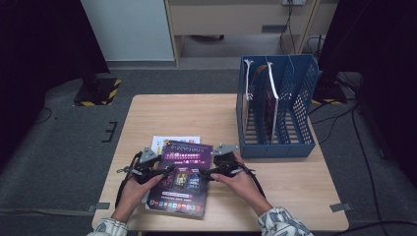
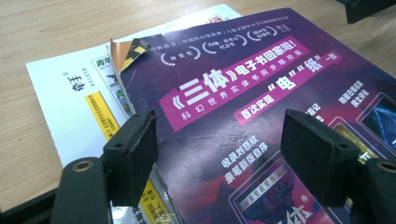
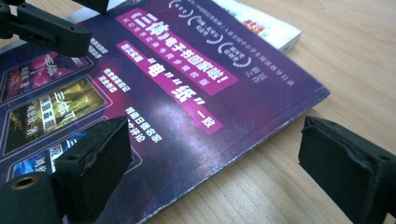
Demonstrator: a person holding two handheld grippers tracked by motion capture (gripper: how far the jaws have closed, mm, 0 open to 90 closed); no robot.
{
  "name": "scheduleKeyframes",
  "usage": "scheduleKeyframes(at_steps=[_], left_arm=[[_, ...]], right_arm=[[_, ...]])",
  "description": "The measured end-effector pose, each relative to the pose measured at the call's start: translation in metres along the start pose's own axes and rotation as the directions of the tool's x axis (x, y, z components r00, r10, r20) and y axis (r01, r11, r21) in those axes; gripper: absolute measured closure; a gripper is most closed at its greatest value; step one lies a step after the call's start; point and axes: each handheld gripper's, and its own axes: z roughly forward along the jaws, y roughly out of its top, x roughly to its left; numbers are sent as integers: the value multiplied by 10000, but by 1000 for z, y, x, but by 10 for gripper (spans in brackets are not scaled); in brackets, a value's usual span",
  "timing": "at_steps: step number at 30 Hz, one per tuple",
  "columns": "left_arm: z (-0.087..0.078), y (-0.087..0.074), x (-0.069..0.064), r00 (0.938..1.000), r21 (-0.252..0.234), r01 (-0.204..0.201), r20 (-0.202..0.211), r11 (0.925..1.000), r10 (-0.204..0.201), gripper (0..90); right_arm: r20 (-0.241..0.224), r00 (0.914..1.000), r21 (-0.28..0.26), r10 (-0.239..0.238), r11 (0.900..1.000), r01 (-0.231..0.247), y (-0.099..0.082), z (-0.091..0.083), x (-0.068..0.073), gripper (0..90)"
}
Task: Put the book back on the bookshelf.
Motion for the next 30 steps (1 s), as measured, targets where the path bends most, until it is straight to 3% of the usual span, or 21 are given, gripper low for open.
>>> scheduleKeyframes(at_steps=[6, 15, 18, 30], left_arm=[[3, -1, -5, 9980, 238, -554, -299, 9982, 561, 280], [3, -1, -5, 9984, 172, -470, -303, 9987, 475, 274], [3, -2, -5, 9984, 150, -490, -286, 9987, 494, 273], [3, -2, -5, 9982, 102, -534, -280, 9985, 537, 270]], right_arm=[[-72, 9999, 272, 115, 9996, -113, -2, 6, -2, 89], [-248, 9988, 385, 422, 9984, -412, -3, 9, -4, 90], [-521, 9956, 449, 784, 9961, -761, -3, 13, -6, 78], [-777, 9900, 446, 1180, 9924, -1148, -2, 20, -10, 53]])
